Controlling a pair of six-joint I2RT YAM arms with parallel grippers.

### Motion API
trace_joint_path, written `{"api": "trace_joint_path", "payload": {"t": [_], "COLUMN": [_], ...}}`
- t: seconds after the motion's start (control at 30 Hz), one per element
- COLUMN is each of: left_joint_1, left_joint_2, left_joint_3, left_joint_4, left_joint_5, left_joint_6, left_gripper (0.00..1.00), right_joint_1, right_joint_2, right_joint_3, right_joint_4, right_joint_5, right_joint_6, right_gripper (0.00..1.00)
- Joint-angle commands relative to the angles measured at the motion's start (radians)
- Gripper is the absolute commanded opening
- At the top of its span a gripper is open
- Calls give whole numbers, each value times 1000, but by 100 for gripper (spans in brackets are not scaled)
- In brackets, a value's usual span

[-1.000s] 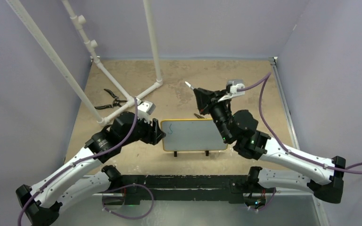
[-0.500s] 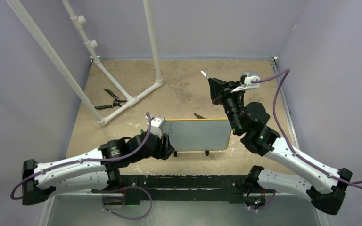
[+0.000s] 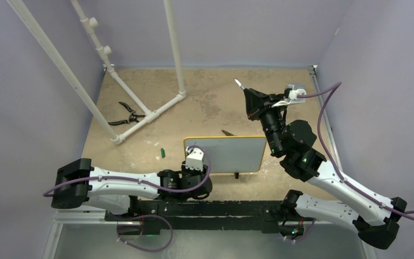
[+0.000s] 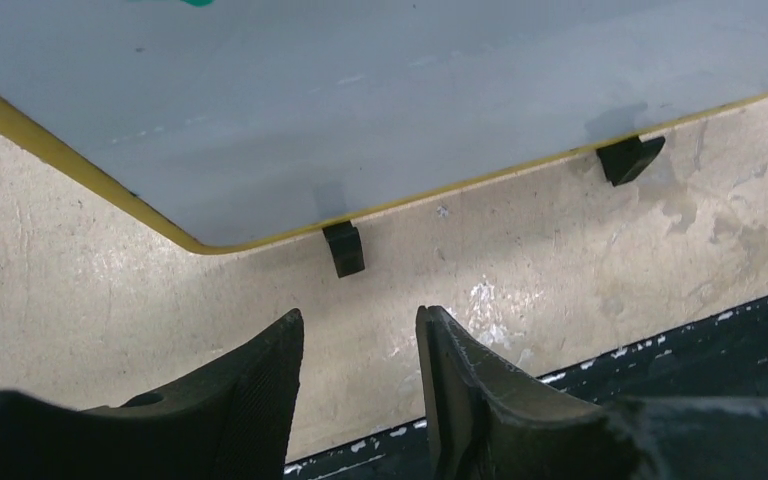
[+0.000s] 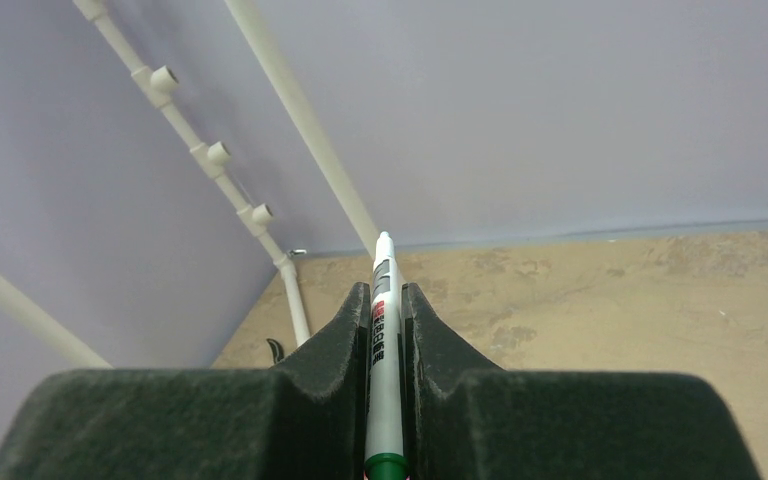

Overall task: Write a sentence on the whiteboard
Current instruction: Write a sentence on the whiteboard, then move the whiteboard stand to the center of the board.

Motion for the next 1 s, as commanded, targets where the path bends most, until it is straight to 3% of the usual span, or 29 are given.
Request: {"api": "trace_joint_path", "payload": {"t": [0.0, 0.27, 0.83, 0.97], "left_joint_1": [-7, 24, 101, 111], "left_joint_2": [22, 133, 220, 245], "left_joint_3": [20, 38, 41, 59], "left_joint_4": [46, 56, 124, 110], "left_joint_5": [-79, -39, 37, 27], "left_joint_6": [-78, -98, -37, -30], "left_gripper": [44, 43, 32, 23], "right_joint_1": [-2, -2, -2, -2], "right_joint_2": [-31, -29, -59, -60], "right_joint_3": [-15, -20, -42, -44], "right_joint_4": [37, 61, 80, 85], "right_joint_5": [7, -13, -12, -10], "right_joint_6": [4, 4, -7, -10], "right_gripper": [0, 0, 0, 0]}}
